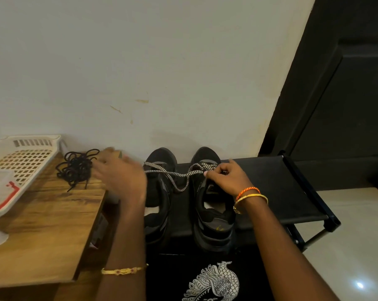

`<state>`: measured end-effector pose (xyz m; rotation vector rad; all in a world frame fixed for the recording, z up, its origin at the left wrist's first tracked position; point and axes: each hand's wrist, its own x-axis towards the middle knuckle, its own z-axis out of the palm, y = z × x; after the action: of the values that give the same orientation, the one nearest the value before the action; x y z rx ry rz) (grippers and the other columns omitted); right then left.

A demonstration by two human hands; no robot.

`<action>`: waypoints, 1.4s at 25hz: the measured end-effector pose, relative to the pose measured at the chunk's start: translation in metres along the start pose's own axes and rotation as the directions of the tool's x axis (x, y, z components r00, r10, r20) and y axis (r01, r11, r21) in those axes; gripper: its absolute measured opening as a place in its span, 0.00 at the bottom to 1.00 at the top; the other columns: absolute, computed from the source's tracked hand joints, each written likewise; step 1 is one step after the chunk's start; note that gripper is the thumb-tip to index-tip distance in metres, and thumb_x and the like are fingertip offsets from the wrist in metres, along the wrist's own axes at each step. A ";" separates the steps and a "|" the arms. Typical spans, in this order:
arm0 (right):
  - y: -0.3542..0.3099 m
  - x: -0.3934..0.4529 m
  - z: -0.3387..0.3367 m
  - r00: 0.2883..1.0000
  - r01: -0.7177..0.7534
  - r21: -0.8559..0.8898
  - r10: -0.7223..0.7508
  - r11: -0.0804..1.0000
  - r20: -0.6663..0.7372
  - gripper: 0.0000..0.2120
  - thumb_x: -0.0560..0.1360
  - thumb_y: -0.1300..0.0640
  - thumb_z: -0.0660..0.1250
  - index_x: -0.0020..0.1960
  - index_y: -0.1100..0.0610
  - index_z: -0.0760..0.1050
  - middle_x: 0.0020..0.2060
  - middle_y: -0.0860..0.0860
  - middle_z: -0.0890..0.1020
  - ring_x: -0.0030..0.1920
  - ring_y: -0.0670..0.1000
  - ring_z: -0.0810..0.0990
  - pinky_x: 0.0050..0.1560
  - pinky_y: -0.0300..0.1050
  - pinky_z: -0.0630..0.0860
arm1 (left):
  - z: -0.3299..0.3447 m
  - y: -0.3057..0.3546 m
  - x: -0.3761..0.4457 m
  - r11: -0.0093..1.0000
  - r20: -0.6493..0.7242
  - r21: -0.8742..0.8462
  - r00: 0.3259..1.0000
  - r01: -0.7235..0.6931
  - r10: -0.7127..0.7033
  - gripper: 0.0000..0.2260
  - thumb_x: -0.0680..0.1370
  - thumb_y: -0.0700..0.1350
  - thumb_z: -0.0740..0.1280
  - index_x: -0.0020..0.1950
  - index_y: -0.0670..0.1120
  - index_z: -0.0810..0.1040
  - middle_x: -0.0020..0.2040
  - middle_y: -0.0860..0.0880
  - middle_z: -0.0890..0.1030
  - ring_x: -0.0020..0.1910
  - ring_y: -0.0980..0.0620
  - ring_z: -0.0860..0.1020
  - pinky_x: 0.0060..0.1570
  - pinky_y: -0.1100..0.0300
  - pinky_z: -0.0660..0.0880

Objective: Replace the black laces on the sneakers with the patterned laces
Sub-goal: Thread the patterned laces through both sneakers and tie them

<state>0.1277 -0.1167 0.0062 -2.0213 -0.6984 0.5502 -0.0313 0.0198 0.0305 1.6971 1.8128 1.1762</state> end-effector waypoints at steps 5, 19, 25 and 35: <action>0.011 0.008 -0.007 0.987 -0.155 -0.027 0.153 0.988 -0.050 0.17 0.67 0.55 0.72 0.51 0.55 0.68 0.54 0.55 0.71 0.47 0.52 0.76 0.48 0.46 0.77 | 0.044 0.025 -0.058 0.810 0.621 0.081 0.665 -0.580 0.414 0.10 0.80 0.50 0.62 0.60 0.54 0.78 0.62 0.51 0.75 0.67 0.49 0.65 0.66 0.47 0.55; 0.013 0.008 -0.002 0.986 -0.168 -0.167 0.169 0.971 -0.008 0.09 0.72 0.59 0.66 0.51 0.57 0.70 0.48 0.55 0.75 0.47 0.54 0.75 0.48 0.48 0.76 | 0.026 0.003 -0.040 0.922 0.192 0.263 0.952 -0.284 0.238 0.09 0.78 0.45 0.64 0.56 0.50 0.81 0.54 0.50 0.80 0.61 0.48 0.69 0.59 0.50 0.58; 0.014 0.016 -0.004 0.997 -0.062 -0.269 0.073 0.961 0.029 0.13 0.72 0.57 0.69 0.54 0.57 0.70 0.49 0.54 0.74 0.49 0.53 0.75 0.50 0.47 0.76 | 0.046 0.013 -0.067 0.719 0.532 0.114 0.653 -0.686 0.539 0.15 0.79 0.49 0.60 0.66 0.53 0.73 0.65 0.52 0.73 0.69 0.50 0.63 0.69 0.45 0.47; 0.012 0.021 -0.016 0.976 -0.072 -0.214 0.113 0.974 0.185 0.12 0.73 0.56 0.70 0.53 0.55 0.70 0.45 0.51 0.75 0.47 0.51 0.76 0.45 0.42 0.75 | 0.046 0.016 -0.054 0.749 0.574 0.252 0.718 -0.613 0.395 0.11 0.77 0.44 0.61 0.59 0.50 0.76 0.58 0.50 0.77 0.63 0.49 0.69 0.64 0.47 0.57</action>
<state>0.1560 -0.1175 0.0017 -2.2218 -0.8101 0.7676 0.0239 -0.0191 0.0026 2.6014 1.3556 0.4164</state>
